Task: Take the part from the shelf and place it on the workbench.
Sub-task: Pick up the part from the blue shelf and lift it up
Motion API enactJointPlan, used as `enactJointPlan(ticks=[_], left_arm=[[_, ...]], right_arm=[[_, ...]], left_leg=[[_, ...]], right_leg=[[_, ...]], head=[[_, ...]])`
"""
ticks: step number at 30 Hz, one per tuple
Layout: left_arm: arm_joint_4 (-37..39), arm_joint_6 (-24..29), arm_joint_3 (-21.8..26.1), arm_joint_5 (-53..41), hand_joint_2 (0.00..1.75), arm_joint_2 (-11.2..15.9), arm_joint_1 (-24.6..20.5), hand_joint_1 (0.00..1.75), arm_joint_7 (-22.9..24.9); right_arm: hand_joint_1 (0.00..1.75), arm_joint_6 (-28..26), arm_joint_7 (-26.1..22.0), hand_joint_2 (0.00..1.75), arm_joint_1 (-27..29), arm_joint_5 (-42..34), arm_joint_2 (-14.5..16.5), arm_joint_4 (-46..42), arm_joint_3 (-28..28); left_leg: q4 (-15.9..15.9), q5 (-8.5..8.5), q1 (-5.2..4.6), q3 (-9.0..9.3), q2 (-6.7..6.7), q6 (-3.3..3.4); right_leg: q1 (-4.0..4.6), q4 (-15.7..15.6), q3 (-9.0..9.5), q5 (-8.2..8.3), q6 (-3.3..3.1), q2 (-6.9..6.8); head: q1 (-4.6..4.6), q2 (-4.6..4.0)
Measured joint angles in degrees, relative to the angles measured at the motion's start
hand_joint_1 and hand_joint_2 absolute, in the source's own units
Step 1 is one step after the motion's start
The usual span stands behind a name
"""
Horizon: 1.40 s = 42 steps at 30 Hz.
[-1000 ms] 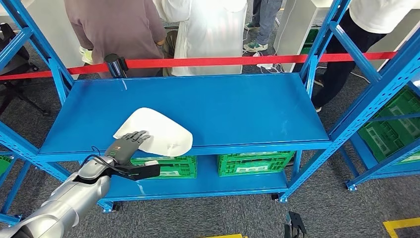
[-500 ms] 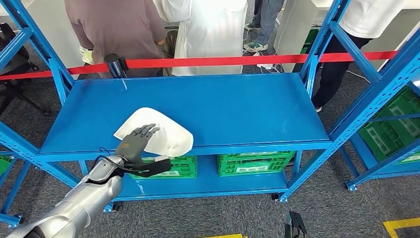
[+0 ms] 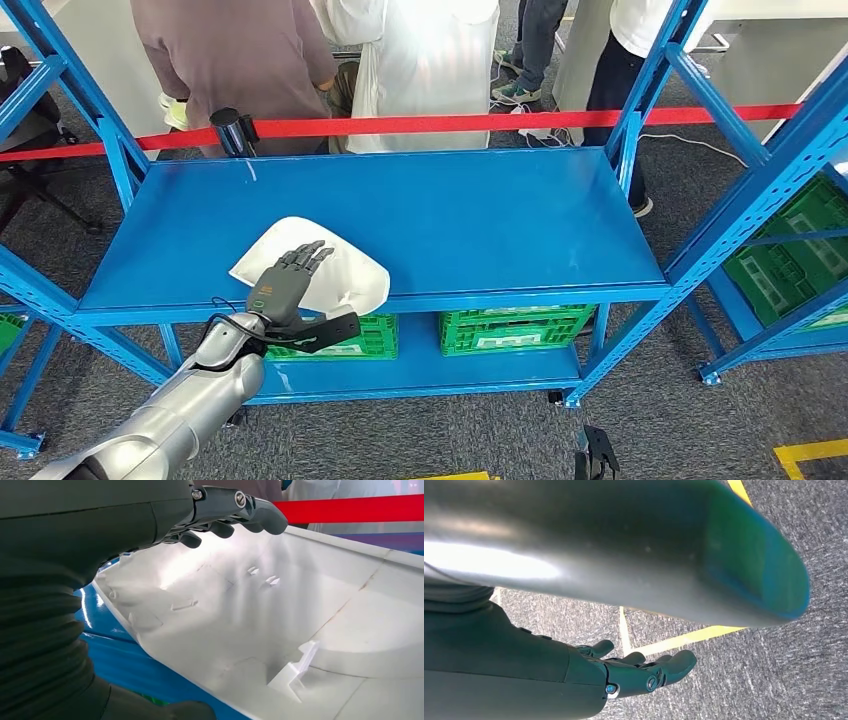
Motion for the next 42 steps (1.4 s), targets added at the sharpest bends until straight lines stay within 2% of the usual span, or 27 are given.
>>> enactJointPlan(ticks=[29,37,39,40,42], left_arm=[[-0.1,1.1,0.6,0.1,1.75,-0.2,0.8,0.00,0.2],[-0.1,1.1,0.6,0.0,1.75,-0.2,0.8,0.09,0.2],[-0.1,1.1,0.6,-0.1,1.75,-0.3,0.8,0.17,0.2],[-0.1,1.1,0.6,-0.1,1.75,-0.3,0.8,0.36,0.2],[-0.1,1.1,0.6,-0.3,1.75,-0.4,0.8,1.08,0.2]], right_arm=[[0.00,0.1,-0.1,0.00,0.0,0.1,0.0,0.0,-0.2],[0.00,0.1,-0.1,0.00,0.0,0.1,0.0,0.0,-0.2],[0.00,0.1,-0.1,0.00,0.0,0.1,0.0,0.0,-0.3],[0.00,0.1,0.0,0.00,0.0,0.1,0.0,0.0,-0.3],[0.00,0.1,0.0,0.00,0.0,0.1,0.0,0.0,-0.3]], left_leg=[[0.0,0.00,0.00,0.00,0.00,0.00],[0.0,0.00,0.00,0.00,0.00,0.00],[0.0,0.00,0.00,0.00,0.00,0.00],[0.0,0.00,0.00,0.00,0.00,0.00],[0.0,0.00,0.00,0.00,0.00,0.00]], right_leg=[[0.00,0.0,0.00,0.00,0.00,0.00],[0.00,0.0,0.00,0.00,0.00,0.00],[0.00,0.0,0.00,0.00,0.00,0.00],[0.00,0.0,0.00,0.00,0.00,0.00],[0.00,0.0,0.00,0.00,0.00,0.00]], head=[[0.01,0.00],[0.00,0.00],[0.00,0.00],[0.00,0.00],[0.00,0.00]])
